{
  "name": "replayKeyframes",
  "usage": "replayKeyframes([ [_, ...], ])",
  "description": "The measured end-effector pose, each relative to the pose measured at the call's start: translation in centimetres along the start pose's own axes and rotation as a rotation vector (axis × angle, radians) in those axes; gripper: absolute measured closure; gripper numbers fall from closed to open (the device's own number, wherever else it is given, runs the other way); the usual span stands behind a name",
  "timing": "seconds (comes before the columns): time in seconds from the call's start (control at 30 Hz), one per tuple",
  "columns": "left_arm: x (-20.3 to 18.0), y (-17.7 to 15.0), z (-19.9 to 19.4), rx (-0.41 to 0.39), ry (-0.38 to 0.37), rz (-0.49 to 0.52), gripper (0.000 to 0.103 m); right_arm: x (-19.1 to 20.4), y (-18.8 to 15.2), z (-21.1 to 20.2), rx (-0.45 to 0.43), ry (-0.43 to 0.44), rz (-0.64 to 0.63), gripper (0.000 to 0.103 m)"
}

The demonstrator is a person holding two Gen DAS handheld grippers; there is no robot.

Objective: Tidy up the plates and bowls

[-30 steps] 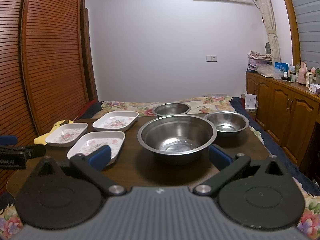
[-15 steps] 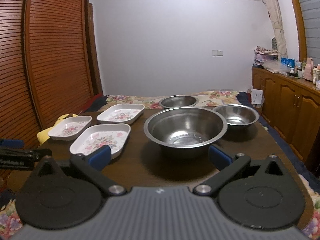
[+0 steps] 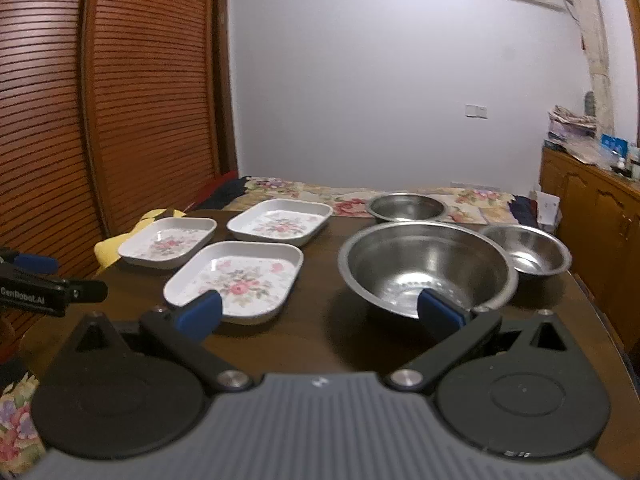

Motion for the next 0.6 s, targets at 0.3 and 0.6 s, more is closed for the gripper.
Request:
replayKeyframes([
  [0.3,2.3,1.6,0.2,-0.021,0.013,-0.003,0.0,1.8,1.8,1.6,-0.014,0.057,-0.046,0.0],
  [0.6,2.5,3.0,1.6,-0.024,-0.019,0.015,0.0,3.8,2.4,4.3,0.007,0.106,-0.09,0.002],
])
Point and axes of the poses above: each gripper's, at about its wrist camera, not at the fingertips, and z roughly the way its jaws point, x to its left, y to its top, the point moved 1 cm from there along z, roughly the way its jaws point, and after that the axes turned 9 degrees about -z, right-handed, at the moved point
